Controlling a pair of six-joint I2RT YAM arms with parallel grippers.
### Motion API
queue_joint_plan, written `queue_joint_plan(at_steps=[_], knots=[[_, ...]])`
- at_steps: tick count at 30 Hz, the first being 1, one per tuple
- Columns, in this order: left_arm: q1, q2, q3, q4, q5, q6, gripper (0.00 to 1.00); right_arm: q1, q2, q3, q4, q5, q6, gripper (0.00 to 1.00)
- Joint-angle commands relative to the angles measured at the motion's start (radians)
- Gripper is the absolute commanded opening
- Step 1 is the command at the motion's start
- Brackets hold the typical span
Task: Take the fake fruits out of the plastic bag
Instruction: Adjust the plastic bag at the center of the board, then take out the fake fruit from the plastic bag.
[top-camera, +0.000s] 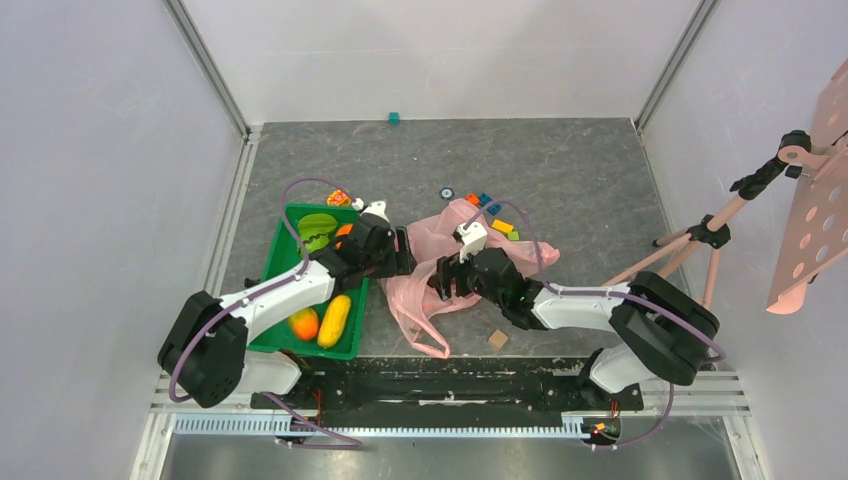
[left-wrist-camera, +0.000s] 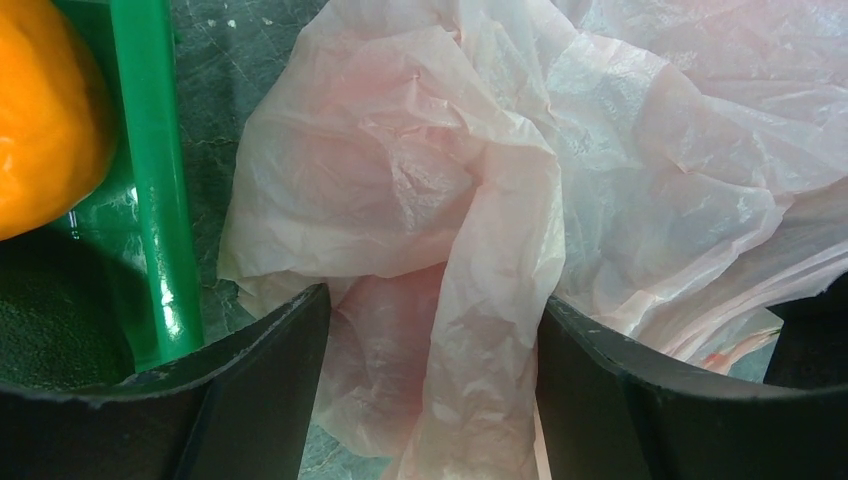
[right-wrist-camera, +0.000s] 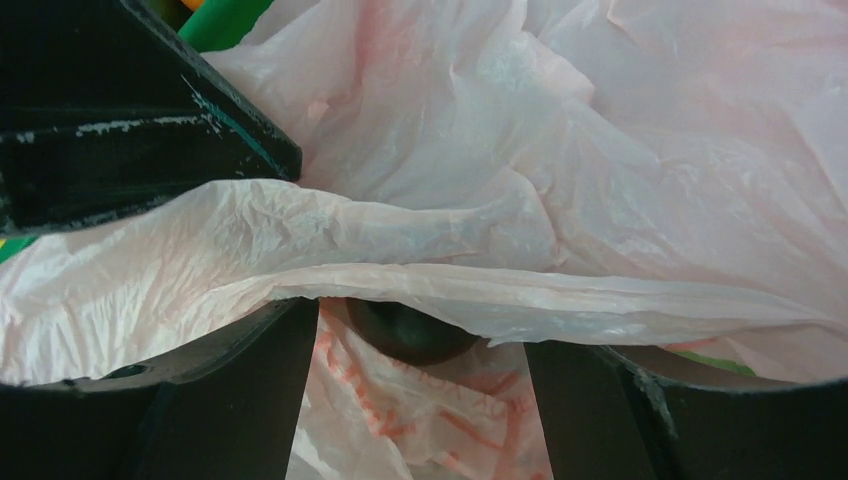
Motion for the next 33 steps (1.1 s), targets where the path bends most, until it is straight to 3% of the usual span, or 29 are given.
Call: queue_joint_plan(at_steps=[1,21,27,33], knots=[[-0.004,-0.011,-0.006,0.049,0.016,-0.032,0.78,0.005,0.039,0.064,0.082,0.034,0.029,0.77],[-0.004,-0.031,-0.022,0.049,0.0,-0.027,0.81,0.005,0.215,0.12,0.096,0.077,0.045,0.77],[-0.004,-0.029,-0.026,0.049,0.0,-0.025,0.82,0.005,0.218,0.11,0.111,0.074,0.034,0.64],[-0.004,-0.032,-0.031,0.046,-0.008,-0.024,0.82,0.005,0.106,0.047,0.121,0.096,0.013,0.55]])
